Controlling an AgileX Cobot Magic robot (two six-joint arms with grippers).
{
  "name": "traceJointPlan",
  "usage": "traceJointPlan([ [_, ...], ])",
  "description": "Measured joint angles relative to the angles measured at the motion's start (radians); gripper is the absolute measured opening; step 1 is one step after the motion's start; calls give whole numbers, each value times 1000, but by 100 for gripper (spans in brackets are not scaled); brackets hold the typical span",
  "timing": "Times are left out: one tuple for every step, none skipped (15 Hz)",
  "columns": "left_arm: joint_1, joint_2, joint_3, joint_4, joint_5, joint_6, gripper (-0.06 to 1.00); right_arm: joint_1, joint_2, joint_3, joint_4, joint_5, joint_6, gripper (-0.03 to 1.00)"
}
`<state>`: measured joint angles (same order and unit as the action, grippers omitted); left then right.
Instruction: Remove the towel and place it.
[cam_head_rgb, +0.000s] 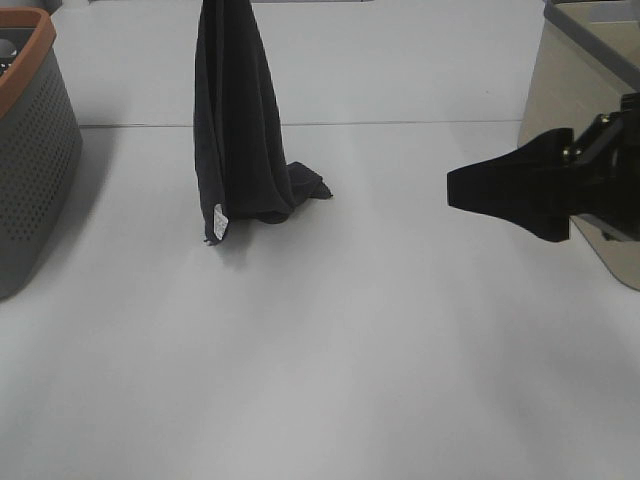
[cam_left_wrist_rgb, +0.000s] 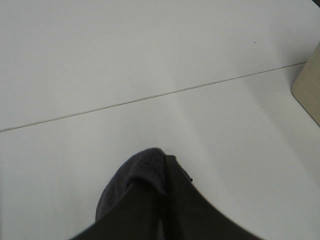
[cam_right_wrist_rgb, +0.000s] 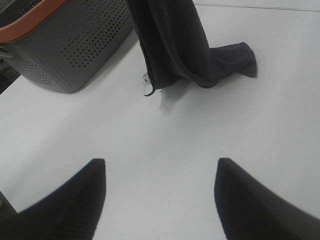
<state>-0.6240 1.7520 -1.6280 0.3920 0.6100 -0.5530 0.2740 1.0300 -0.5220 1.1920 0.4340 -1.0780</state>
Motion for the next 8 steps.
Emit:
traceJointPlan([
  [0, 0, 0, 0, -4, 0, 0, 0, 56, 0, 108, -1, -106, 63],
  [0, 0, 0, 0, -7, 0, 0, 0, 107, 0, 199, -2, -199, 63],
  [0, 0, 0, -1, -8, 0, 0, 0, 134, 0, 245, -3, -232, 63],
  [0, 0, 0, -2, -8, 0, 0, 2, 187, 0, 326, -4, -305, 63],
  [0, 0, 0, -4, -8, 0, 0, 23, 234, -1, 393, -26, -364, 63],
  [0, 0, 0, -5, -14, 0, 0, 88, 282, -11, 447, -76, -427, 63],
  [0, 2, 0, -6, -19, 0, 0, 178, 333, -34, 496, -157, -475, 63],
  [0, 4, 0, -8, -21, 0, 0, 234, 361, -52, 512, -215, -493, 63],
])
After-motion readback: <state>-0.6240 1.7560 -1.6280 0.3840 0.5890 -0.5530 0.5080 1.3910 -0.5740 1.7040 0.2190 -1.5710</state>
